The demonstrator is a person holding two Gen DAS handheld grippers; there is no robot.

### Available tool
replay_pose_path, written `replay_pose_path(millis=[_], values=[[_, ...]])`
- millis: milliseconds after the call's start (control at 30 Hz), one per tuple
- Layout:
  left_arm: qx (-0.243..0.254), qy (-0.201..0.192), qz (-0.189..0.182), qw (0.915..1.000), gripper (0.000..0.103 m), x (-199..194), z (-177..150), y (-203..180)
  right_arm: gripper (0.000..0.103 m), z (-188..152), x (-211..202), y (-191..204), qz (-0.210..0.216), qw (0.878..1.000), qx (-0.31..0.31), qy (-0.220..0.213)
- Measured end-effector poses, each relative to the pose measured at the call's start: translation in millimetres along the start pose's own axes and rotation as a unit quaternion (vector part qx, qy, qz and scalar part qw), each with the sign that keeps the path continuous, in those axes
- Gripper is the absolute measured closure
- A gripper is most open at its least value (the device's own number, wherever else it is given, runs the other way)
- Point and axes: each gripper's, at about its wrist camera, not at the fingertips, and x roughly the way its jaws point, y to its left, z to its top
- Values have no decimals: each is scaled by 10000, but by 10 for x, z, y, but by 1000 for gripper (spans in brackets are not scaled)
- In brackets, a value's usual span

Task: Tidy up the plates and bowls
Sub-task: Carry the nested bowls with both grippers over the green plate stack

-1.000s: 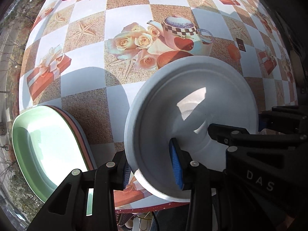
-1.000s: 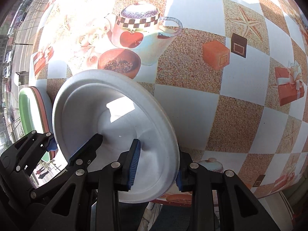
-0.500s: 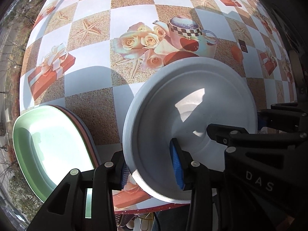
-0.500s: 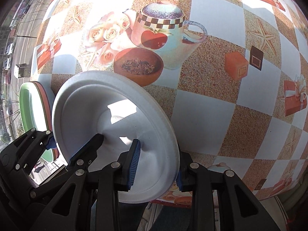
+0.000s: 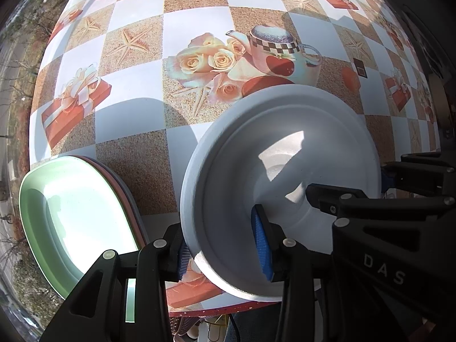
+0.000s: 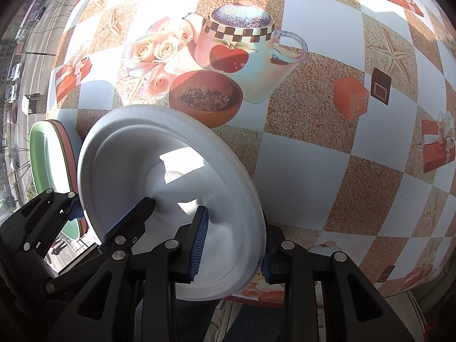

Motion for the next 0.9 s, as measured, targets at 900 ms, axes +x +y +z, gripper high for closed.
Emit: replay_pose_path(millis=[900], values=[[-205, -478, 123, 9986, 61, -509, -66, 207, 70, -149, -534, 169, -83, 9990, -340, -294]])
